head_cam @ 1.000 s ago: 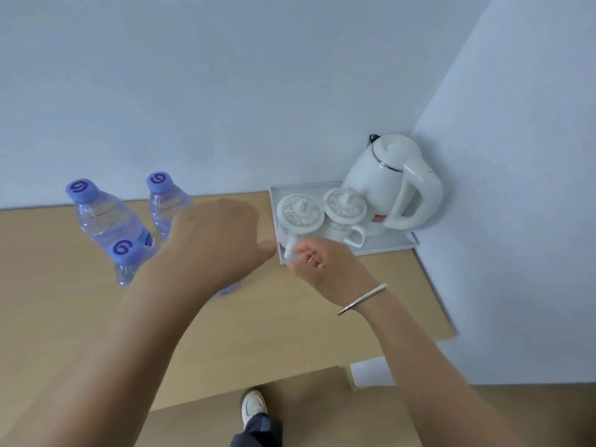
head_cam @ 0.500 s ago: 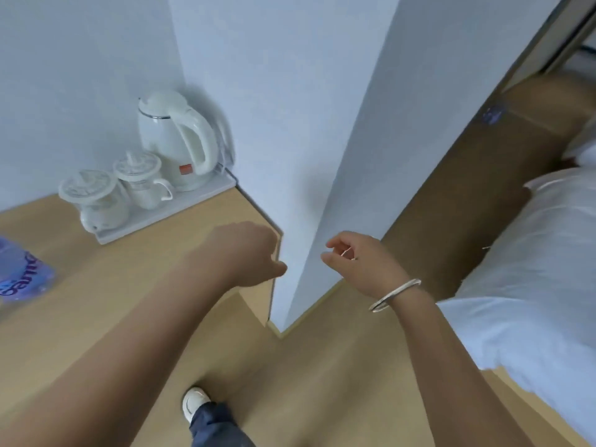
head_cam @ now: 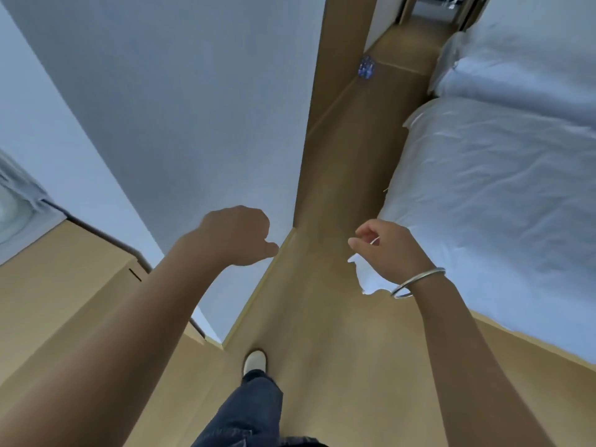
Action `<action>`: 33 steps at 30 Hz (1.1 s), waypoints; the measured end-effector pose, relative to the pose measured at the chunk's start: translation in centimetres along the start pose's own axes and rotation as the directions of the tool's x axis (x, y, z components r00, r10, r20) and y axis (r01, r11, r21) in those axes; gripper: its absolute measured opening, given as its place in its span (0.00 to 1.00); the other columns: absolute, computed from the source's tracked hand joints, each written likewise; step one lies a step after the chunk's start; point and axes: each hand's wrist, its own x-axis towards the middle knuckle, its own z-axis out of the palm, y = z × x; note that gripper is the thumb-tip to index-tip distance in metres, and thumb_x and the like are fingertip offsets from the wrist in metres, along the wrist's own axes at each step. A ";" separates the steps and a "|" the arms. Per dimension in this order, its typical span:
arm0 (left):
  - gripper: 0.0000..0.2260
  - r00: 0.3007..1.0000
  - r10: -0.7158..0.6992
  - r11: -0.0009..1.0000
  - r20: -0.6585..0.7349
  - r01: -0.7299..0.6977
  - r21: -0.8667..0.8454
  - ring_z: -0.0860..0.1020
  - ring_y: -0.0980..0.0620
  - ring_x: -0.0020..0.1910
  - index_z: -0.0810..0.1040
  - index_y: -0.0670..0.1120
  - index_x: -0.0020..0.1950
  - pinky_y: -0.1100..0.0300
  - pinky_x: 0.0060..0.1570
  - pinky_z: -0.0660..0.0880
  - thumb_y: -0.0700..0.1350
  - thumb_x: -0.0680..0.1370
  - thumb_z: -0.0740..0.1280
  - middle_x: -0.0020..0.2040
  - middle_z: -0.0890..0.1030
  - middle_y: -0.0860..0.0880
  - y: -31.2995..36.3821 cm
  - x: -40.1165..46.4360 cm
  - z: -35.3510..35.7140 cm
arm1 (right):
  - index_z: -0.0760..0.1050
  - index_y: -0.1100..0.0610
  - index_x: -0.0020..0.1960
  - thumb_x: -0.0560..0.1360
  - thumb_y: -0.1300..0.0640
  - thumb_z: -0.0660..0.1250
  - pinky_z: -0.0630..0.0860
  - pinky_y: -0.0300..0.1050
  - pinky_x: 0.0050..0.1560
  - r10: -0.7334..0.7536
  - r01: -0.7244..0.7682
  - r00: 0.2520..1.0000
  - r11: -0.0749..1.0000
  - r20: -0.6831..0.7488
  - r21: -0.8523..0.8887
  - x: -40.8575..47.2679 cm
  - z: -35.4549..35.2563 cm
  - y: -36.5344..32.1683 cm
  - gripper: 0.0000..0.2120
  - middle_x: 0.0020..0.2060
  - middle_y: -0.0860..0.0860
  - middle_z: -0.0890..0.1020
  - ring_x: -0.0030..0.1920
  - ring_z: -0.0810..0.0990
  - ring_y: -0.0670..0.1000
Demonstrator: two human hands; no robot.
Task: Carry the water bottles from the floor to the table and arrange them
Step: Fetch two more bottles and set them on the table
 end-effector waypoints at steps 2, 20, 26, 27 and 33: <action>0.17 1.000 0.030 1.000 0.008 -0.030 0.001 0.77 0.48 0.52 0.77 0.45 0.55 0.58 0.46 0.68 0.56 0.76 0.61 0.52 0.80 0.49 0.9 2.6 -0.6 | 0.75 0.55 0.54 0.75 0.51 0.65 0.69 0.40 0.47 0.031 -0.032 0.999 0.999 -0.015 -0.003 1.5 -0.8 1.0 0.11 0.46 0.49 0.78 0.47 0.75 0.48; 0.14 0.966 0.258 0.966 0.020 -0.258 -0.001 0.71 0.50 0.42 0.76 0.47 0.49 0.58 0.43 0.68 0.56 0.76 0.61 0.45 0.73 0.50 2.6 28.3 -9.6 | 0.74 0.58 0.55 0.75 0.51 0.63 0.73 0.46 0.54 0.181 -0.189 0.980 0.977 -0.080 -0.098 22.4 -5.6 2.7 0.13 0.44 0.50 0.76 0.48 0.76 0.51; 0.18 0.952 0.283 0.958 0.116 -0.276 -0.073 0.78 0.48 0.47 0.78 0.44 0.53 0.56 0.47 0.73 0.57 0.76 0.62 0.48 0.80 0.47 2.8 34.0 -9.6 | 0.74 0.59 0.57 0.76 0.51 0.64 0.72 0.46 0.55 0.202 -0.205 0.978 0.975 -0.047 -0.089 28.3 -5.6 3.9 0.14 0.49 0.52 0.78 0.51 0.76 0.52; 0.18 0.951 0.286 0.957 0.121 -0.277 -0.080 0.78 0.48 0.49 0.78 0.44 0.53 0.56 0.47 0.73 0.56 0.76 0.62 0.51 0.81 0.46 2.9 34.9 -9.6 | 0.74 0.59 0.56 0.75 0.51 0.64 0.72 0.46 0.55 0.201 -0.205 0.978 0.975 -0.047 -0.087 29.4 -5.7 4.2 0.14 0.49 0.53 0.78 0.51 0.76 0.52; 0.17 0.943 0.297 0.954 0.148 -0.286 -0.088 0.79 0.47 0.46 0.78 0.42 0.52 0.56 0.44 0.73 0.56 0.76 0.62 0.48 0.80 0.44 4.6 42.4 -10.7 | 0.74 0.58 0.56 0.75 0.51 0.64 0.73 0.45 0.54 0.211 -0.213 0.977 0.976 -0.044 -0.045 36.5 -6.4 7.5 0.14 0.47 0.51 0.77 0.49 0.75 0.51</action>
